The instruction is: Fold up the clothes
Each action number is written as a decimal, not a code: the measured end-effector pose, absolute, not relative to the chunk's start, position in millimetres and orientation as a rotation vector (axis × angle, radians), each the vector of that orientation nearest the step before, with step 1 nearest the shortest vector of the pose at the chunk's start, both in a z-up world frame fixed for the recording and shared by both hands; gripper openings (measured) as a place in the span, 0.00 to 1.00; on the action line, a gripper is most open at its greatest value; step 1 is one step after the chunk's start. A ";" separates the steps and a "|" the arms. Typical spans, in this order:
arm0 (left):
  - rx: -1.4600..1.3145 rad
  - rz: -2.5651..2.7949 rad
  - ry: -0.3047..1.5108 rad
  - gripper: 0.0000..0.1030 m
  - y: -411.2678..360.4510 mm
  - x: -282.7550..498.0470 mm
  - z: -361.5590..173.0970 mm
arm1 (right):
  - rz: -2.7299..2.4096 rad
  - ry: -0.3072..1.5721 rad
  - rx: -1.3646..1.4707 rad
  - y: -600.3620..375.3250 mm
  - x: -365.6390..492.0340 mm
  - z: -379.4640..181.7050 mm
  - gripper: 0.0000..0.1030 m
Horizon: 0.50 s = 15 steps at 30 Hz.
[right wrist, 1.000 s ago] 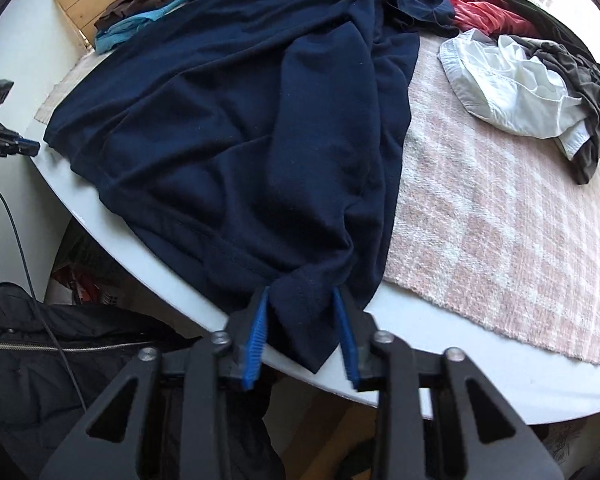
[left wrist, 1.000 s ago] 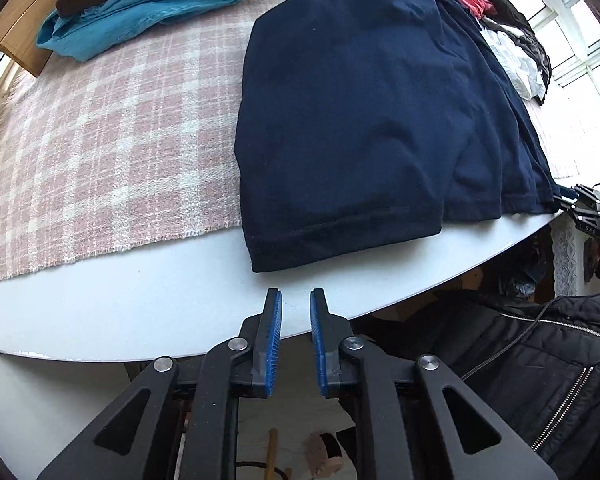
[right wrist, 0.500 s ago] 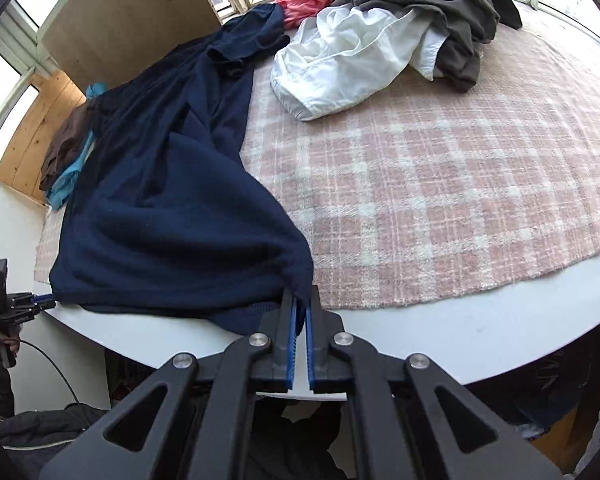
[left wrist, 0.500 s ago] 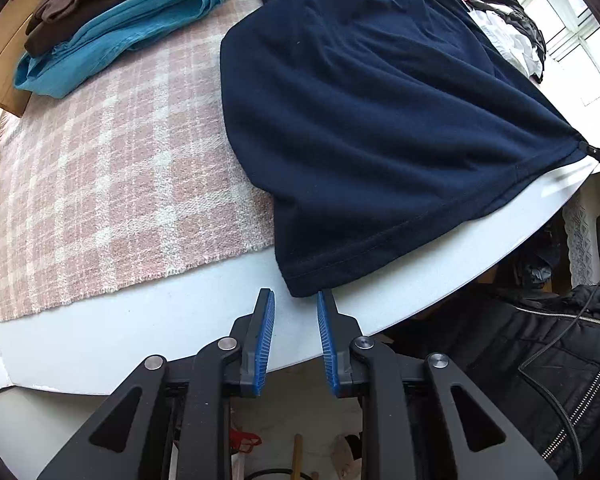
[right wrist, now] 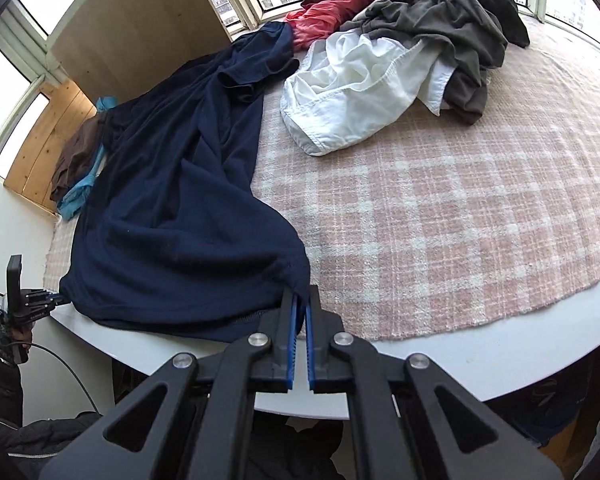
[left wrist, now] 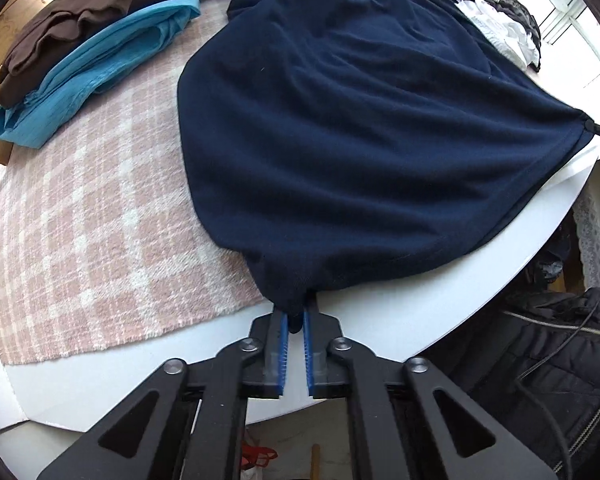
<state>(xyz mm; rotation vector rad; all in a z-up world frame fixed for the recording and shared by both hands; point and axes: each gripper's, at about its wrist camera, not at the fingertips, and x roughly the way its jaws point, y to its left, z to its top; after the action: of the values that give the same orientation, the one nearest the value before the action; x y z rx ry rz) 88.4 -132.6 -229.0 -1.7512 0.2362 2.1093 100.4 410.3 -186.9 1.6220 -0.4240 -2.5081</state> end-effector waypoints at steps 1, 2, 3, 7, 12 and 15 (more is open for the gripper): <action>-1.719 2.126 0.208 0.05 -134.6 86.1 -213.7 | -2.513 -0.419 1.604 408.9 98.5 -181.8 0.04; -1.680 2.148 0.179 0.05 -137.8 84.3 -195.0 | -2.521 -0.421 1.574 408.4 96.7 -174.1 0.04; -1.641 2.170 0.151 0.05 -141.0 82.4 -176.2 | -2.530 -0.421 1.543 407.9 95.5 -165.8 0.04; -1.519 2.271 0.151 0.05 -164.1 92.0 -93.4 | -2.601 -0.403 1.422 409.5 109.1 -124.4 0.04; -1.535 2.299 0.174 0.06 -181.7 113.8 -59.6 | -2.654 -0.406 1.456 417.9 153.4 -118.4 0.04; -1.670 2.222 0.183 0.06 -183.1 124.5 -103.8 | -2.589 -0.414 1.601 413.8 168.0 -163.4 0.04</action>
<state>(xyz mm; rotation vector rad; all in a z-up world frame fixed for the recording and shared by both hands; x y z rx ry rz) 124.5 -183.1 -103.8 -1.6700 0.1830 2.2224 168.0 413.8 -163.4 1.6011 -0.4138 -2.5894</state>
